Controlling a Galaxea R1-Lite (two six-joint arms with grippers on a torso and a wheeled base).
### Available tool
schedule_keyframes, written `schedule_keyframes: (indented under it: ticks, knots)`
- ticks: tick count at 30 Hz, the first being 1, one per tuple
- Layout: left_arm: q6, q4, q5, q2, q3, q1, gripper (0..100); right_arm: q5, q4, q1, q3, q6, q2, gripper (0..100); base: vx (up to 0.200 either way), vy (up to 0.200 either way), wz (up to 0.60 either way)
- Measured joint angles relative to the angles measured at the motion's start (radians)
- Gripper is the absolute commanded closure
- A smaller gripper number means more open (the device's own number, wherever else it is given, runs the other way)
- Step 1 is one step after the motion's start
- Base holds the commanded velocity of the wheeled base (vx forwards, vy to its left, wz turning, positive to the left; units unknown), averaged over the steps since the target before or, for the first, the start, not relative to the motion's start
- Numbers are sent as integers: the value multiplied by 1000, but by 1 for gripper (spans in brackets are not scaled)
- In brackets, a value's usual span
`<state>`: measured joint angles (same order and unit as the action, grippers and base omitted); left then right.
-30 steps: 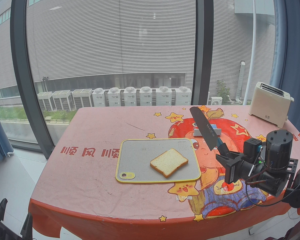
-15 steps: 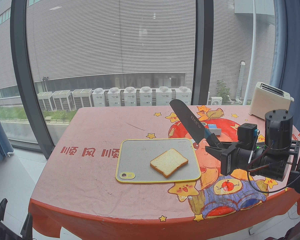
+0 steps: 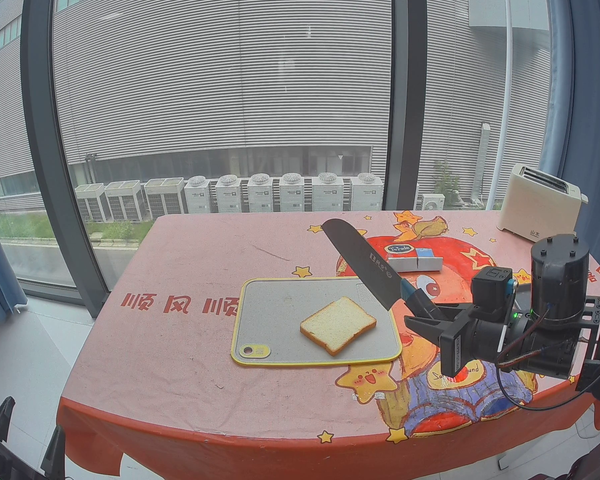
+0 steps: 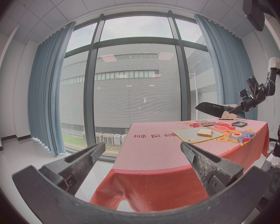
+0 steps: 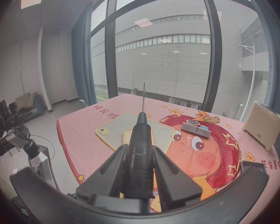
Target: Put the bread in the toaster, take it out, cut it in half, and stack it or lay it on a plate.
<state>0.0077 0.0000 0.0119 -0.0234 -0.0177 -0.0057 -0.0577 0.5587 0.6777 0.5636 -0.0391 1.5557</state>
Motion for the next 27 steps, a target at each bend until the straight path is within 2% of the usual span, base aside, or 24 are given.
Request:
schedule_keyframes:
  ticks: [16, 17, 27]
  knots:
    - [1, -2, -5, 0, 0, -2, 0, -11, 3, 29, -56, 1, -4, 100, 0, 0, 0]
    - [1, -2, -6, 0, 0, -2, 100, -12, 3, 30, -57, 1, -4, 100, 0, 0, 0]
    - [0, -6, -8, 0, 0, -2, 100, -13, 5, 46, -64, 0, 0, 100, 0, 0, 0]
